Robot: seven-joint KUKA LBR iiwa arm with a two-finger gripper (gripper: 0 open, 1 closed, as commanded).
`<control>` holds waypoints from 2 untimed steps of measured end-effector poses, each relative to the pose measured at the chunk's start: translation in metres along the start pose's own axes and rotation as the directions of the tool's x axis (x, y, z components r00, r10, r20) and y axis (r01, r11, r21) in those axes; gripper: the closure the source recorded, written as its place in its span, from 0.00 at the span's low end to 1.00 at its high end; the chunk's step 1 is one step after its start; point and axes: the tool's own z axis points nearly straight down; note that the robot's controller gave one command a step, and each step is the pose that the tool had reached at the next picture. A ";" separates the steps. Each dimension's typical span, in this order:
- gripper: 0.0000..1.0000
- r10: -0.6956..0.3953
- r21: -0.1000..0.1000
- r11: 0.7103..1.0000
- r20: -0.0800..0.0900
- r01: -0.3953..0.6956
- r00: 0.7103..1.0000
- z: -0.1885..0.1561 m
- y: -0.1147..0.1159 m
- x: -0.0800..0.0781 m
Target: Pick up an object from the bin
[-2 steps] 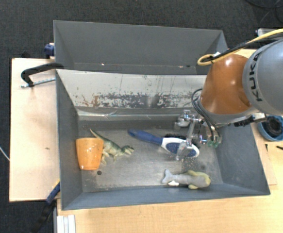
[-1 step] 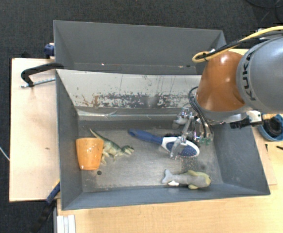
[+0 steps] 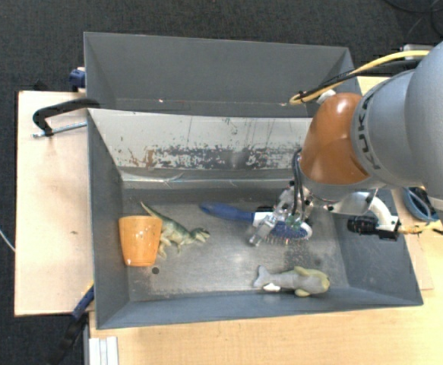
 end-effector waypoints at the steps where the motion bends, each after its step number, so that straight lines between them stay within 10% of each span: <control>1: 0.00 -0.002 0.001 1.000 0.002 0.002 1.000 -0.001 0.001 0.000; 2: 1.00 -0.003 -0.003 1.000 0.007 0.003 1.000 -0.003 0.002 -0.001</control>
Offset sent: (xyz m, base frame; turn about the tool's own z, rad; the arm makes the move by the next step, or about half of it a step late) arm 0.0000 0.0000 0.0000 0.0000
